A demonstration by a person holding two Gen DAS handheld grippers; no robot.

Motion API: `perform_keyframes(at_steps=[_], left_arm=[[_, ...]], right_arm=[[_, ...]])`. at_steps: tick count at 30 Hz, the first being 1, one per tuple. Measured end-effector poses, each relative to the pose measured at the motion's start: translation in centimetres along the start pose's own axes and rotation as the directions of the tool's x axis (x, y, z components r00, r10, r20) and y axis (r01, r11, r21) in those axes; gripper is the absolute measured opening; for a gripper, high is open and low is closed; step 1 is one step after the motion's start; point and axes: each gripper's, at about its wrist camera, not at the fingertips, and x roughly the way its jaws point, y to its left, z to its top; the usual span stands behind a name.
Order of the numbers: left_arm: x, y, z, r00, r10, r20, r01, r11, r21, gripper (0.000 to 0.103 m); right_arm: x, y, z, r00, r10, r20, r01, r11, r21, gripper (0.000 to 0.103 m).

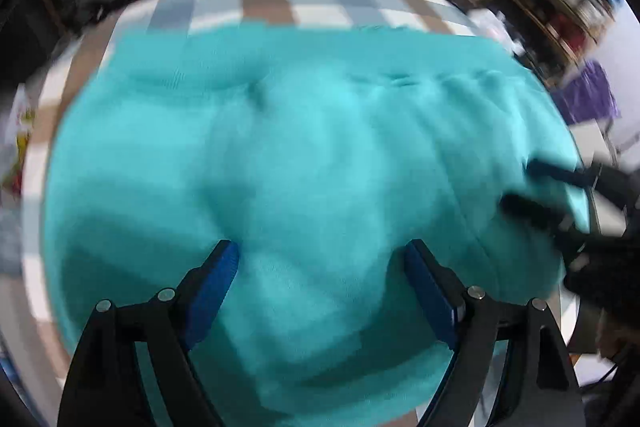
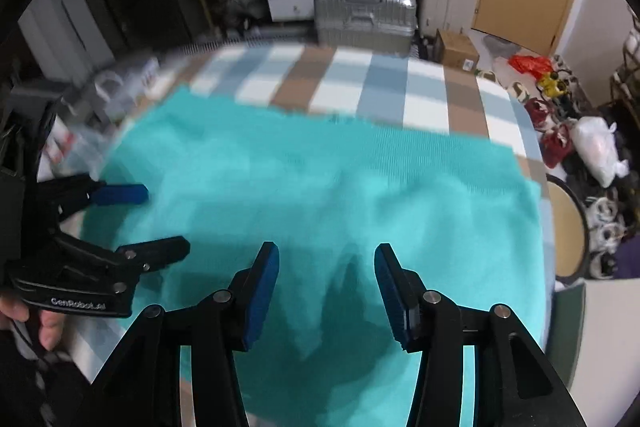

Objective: Fold large clothes

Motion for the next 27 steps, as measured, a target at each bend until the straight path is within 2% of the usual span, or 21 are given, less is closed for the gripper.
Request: perform_keyframes(at_steps=[2,6,9,12,14,16,18,19,21,22,24,27], left_arm=[[1.2,0.9,-0.1,1.0,-0.021,0.003,0.021,1.0,-0.019,0.083],[1.6,0.0,0.0,0.999,0.031,0.021,-0.031,0.999,0.014,0.085],[0.8,-0.3,0.2,1.0,0.021,0.0,-0.021,1.0,0.006,0.085],[-1.9,0.9,-0.4,1.0,-0.017,0.025,0.018,0.999,-0.027,0.083],[-4.1,0.8,-1.8,0.996,-0.047,0.079,0.048,0.999,-0.014,0.083],[-4.9,-0.1,-3.3,0.992,-0.078,0.099,0.077,0.997,0.019,0.083],[-3.4,-0.9,-4.1,0.998,-0.025,0.066,0.022,0.998,0.055,0.083],[-2.1,-1.0,-4.4,0.999,0.004,0.037,-0.006,0.998,0.062,0.083],[-0.4,0.0,-4.8,1.0,-0.015,0.006,0.015,1.0,0.024,0.085],[0.3,0.7,-4.9,0.999,-0.053,0.011,0.053,0.998,-0.018,0.085],[0.7,1.4,-4.8,0.996,-0.084,0.029,0.085,0.996,-0.038,0.086],[0.7,0.6,-5.1,0.997,-0.044,0.057,0.044,0.999,-0.006,0.088]], right_arm=[[3.0,0.0,-1.1,0.998,-0.015,-0.068,0.016,1.0,0.011,0.048],[4.3,-0.3,-1.5,1.0,-0.004,-0.008,0.004,0.998,0.058,0.048],[4.2,-0.3,-1.1,1.0,-0.007,0.005,0.007,0.997,0.074,0.049],[2.1,-0.5,-1.0,1.0,0.018,0.014,-0.019,0.997,0.076,0.048],[-0.4,-0.6,-2.0,0.992,0.094,0.079,-0.101,0.99,0.098,0.048],[-2.7,0.3,-3.1,0.981,0.14,0.131,-0.15,0.986,0.073,0.048],[-3.4,1.4,-3.9,0.977,0.151,0.15,-0.159,0.986,0.046,0.048],[-3.0,2.1,-4.2,0.978,0.16,0.131,-0.166,0.986,0.032,0.048],[-1.0,3.3,-5.0,0.99,0.121,0.075,-0.123,0.992,0.02,0.048],[0.0,3.4,-5.2,0.992,0.106,0.064,-0.107,0.994,0.021,0.048],[1.4,3.3,-5.7,0.994,0.092,0.06,-0.094,0.995,0.04,0.048],[2.5,4.1,-5.8,0.996,0.037,0.084,-0.038,0.999,0.013,0.048]])
